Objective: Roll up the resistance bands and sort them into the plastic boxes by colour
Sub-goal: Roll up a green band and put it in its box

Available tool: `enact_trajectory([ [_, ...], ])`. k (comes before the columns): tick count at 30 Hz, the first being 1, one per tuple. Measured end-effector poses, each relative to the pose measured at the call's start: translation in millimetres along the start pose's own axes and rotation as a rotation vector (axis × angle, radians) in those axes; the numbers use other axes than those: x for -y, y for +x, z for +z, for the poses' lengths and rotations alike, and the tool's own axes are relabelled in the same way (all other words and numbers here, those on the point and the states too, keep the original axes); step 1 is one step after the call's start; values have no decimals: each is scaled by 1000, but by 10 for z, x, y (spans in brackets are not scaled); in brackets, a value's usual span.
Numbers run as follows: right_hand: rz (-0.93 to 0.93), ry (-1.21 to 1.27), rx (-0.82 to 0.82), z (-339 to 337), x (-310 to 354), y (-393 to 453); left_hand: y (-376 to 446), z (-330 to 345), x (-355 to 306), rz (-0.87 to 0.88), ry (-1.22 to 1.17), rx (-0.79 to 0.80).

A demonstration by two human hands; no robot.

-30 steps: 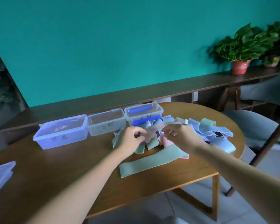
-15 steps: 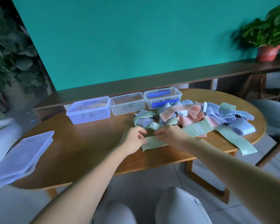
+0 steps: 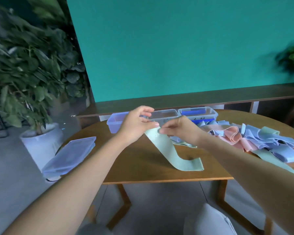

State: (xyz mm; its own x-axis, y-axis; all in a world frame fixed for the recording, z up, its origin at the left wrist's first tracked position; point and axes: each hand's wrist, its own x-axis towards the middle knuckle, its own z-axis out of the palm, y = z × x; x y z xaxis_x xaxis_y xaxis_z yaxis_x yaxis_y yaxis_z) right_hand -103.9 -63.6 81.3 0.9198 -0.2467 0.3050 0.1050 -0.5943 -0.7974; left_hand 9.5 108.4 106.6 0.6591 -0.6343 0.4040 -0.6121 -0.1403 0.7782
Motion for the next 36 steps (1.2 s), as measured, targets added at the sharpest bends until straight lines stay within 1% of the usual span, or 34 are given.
enact_trajectory([
  [3, -19, 248, -32, 70, 381, 20, -108, -362, -161, -67, -77, -63],
  [5, -29, 342, -22, 118, 546, 31, -206, -551, -252, -93, -156, -73],
  [9, -54, 439, 12, 222, 770, 26, -364, -797, -374, -46, -197, -147],
  [11, -83, 471, 24, 281, 853, 19, -398, -853, -382, -38, -192, -160],
  [15, -94, 429, -44, 430, 831, 126, -381, -865, -230, -72, -170, -172],
  [18, -36, 394, -81, 580, 624, 298, -292, -807, 39, -111, -154, -178],
  [24, 122, 306, -48, 877, -141, 648, -34, -371, 948, -237, -158, -197],
  [30, 249, 313, -80, 1119, -835, 1002, 292, 27, 1676, -309, -100, -189],
  [32, 268, 344, -96, 1157, -994, 1138, 414, 82, 1841, -321, -115, -172],
  [36, 246, 417, -96, 1170, -1192, 1361, 616, 124, 2068, -333, -197, -174],
])
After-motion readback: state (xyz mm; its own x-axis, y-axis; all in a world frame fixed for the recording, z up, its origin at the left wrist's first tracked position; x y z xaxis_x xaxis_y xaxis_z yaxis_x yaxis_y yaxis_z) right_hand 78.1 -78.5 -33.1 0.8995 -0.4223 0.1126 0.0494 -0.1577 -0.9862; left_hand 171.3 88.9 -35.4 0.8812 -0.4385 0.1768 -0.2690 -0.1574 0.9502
